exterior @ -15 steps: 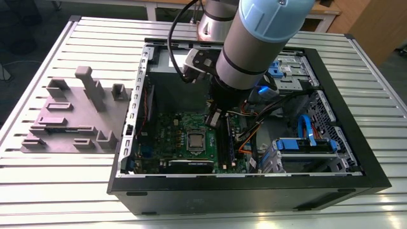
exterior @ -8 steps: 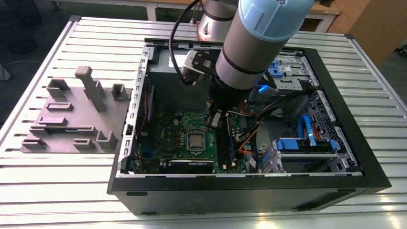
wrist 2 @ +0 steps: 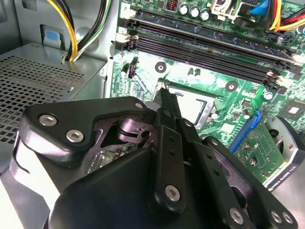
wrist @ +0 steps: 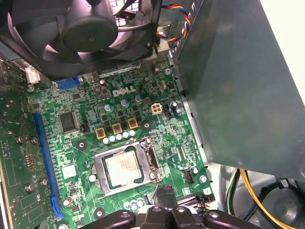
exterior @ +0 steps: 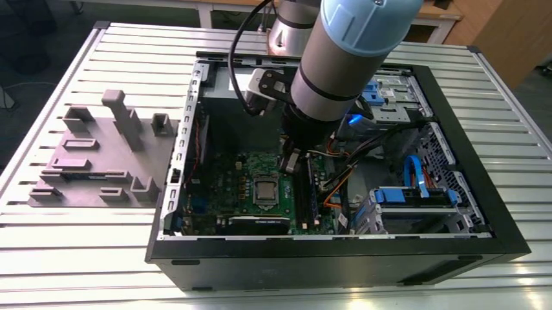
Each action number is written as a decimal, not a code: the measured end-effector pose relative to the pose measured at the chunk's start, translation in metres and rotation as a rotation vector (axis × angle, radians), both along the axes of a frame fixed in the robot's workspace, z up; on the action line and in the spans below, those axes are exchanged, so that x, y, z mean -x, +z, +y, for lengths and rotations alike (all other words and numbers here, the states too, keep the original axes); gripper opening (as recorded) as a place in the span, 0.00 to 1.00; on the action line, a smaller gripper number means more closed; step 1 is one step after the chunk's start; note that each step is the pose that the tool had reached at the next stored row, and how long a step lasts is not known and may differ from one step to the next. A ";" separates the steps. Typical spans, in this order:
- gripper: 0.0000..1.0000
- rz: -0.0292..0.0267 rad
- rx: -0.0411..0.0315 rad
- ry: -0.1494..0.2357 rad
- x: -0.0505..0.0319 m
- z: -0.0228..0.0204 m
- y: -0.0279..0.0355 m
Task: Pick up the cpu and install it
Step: 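Install the first cpu locking lever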
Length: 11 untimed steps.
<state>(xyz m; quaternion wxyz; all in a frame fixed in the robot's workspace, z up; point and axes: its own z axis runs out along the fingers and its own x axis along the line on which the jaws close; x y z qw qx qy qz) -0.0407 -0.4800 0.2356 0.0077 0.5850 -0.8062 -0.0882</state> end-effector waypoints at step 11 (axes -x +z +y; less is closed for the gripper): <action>0.11 -0.0001 -0.0001 0.017 0.0002 0.0000 0.0000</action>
